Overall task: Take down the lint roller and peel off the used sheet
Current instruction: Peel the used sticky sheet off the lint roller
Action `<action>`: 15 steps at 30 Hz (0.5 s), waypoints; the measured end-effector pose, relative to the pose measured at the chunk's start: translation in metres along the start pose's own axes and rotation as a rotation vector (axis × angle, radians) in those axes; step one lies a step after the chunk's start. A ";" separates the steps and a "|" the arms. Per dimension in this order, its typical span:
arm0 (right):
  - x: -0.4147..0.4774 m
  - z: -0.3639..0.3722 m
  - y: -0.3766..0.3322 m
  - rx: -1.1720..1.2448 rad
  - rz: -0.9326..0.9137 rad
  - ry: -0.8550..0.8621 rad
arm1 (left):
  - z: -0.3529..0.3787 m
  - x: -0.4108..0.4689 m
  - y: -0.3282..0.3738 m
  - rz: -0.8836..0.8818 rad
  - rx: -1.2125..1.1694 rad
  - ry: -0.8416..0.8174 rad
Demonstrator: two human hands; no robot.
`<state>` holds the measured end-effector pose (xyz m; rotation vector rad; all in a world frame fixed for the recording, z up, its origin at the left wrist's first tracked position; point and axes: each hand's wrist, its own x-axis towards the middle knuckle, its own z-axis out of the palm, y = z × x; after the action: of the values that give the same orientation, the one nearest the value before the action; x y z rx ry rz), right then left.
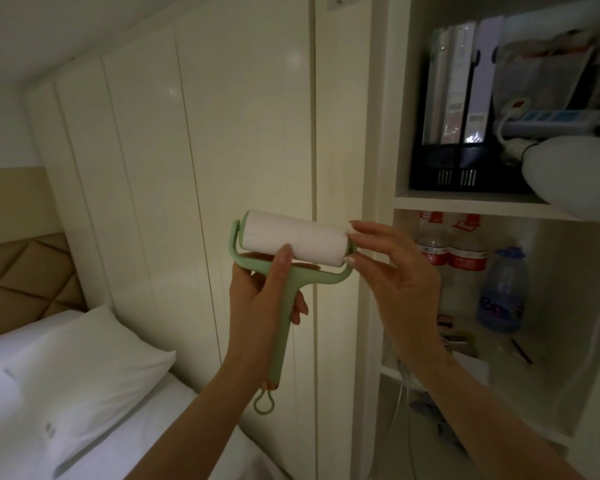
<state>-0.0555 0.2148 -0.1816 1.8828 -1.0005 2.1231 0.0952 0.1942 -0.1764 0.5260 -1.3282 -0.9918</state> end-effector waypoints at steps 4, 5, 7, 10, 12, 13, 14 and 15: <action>0.002 0.000 -0.001 -0.006 0.006 0.032 | 0.001 0.001 0.000 -0.001 0.022 0.003; 0.003 0.000 -0.002 -0.019 0.008 0.033 | 0.001 0.001 -0.001 -0.001 0.026 0.002; 0.006 0.000 -0.004 -0.051 0.022 0.031 | 0.001 0.002 -0.002 0.002 0.033 0.005; 0.010 0.000 -0.006 -0.069 0.057 0.036 | 0.000 0.003 -0.004 0.018 0.056 0.020; 0.012 0.000 -0.007 -0.059 0.069 0.050 | 0.000 0.002 -0.005 0.041 0.077 0.028; 0.012 0.000 -0.006 -0.057 0.068 0.055 | 0.000 0.002 -0.005 0.054 0.086 0.031; 0.013 0.001 -0.004 -0.073 0.059 0.060 | 0.000 0.002 -0.005 0.065 0.094 0.033; 0.013 0.002 -0.002 -0.110 0.045 0.065 | 0.000 0.002 -0.006 0.075 0.104 0.033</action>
<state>-0.0553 0.2109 -0.1691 1.7458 -1.1308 2.0921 0.0933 0.1897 -0.1798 0.5652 -1.3652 -0.8525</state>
